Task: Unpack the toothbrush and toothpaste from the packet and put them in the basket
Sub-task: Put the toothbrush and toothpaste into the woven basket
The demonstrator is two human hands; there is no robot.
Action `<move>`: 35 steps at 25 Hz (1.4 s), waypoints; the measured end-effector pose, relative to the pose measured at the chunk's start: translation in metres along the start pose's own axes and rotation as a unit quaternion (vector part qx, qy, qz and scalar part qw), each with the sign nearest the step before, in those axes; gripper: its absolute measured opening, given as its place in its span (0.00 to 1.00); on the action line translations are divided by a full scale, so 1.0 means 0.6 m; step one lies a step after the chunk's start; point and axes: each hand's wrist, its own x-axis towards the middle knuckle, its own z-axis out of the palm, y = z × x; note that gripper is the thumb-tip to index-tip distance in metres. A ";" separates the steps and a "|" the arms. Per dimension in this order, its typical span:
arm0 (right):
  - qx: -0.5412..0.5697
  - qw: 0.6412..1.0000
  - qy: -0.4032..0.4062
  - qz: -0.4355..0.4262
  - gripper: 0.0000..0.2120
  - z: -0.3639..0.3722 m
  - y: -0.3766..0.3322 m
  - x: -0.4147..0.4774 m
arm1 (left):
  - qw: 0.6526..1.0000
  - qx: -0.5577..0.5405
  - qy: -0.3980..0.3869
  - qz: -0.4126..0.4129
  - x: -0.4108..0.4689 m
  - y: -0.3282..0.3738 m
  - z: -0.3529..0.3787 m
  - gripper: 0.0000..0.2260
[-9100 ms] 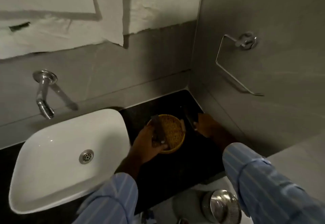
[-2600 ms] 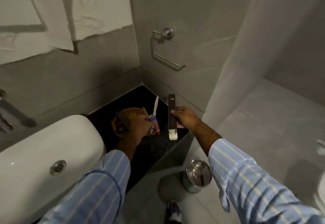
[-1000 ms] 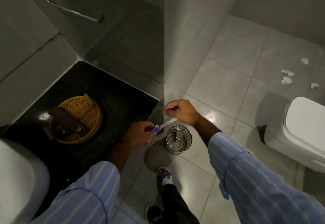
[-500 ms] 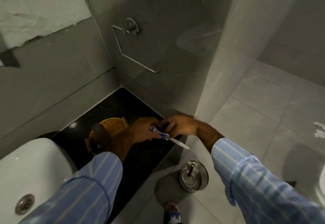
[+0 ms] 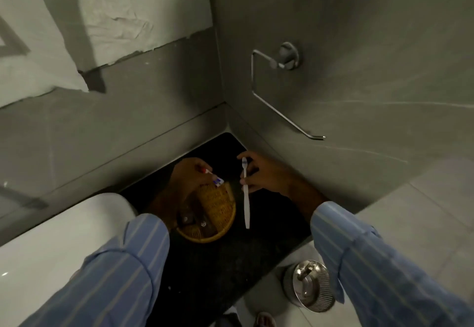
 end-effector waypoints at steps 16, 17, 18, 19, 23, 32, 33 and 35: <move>0.020 0.995 0.095 0.032 0.15 0.077 0.092 0.298 | 0.963 0.193 -0.189 0.001 0.217 -0.142 0.023 0.14; 0.015 0.995 0.093 0.038 0.15 0.077 0.100 0.305 | 0.962 0.193 -0.194 -0.007 0.221 -0.144 0.026 0.14; 0.008 0.995 0.092 0.042 0.15 0.076 0.106 0.309 | 0.961 0.195 -0.197 -0.017 0.223 -0.144 0.028 0.13; -0.006 0.995 0.092 0.043 0.16 0.076 0.111 0.311 | 0.959 0.200 -0.197 -0.025 0.224 -0.143 0.030 0.14; -0.046 0.995 0.086 0.034 0.17 0.073 0.123 0.319 | 0.948 0.246 -0.199 -0.027 0.229 -0.137 0.034 0.16; -0.056 0.993 0.092 0.039 0.18 0.072 0.154 0.306 | 0.922 0.332 -0.199 0.017 0.222 -0.138 0.041 0.20; -0.071 0.992 0.096 0.034 0.19 0.073 0.156 0.305 | 0.922 0.337 -0.191 0.018 0.218 -0.139 0.041 0.21; -0.091 0.991 0.098 0.025 0.22 0.079 0.154 0.297 | 0.921 0.349 -0.168 0.026 0.207 -0.140 0.037 0.24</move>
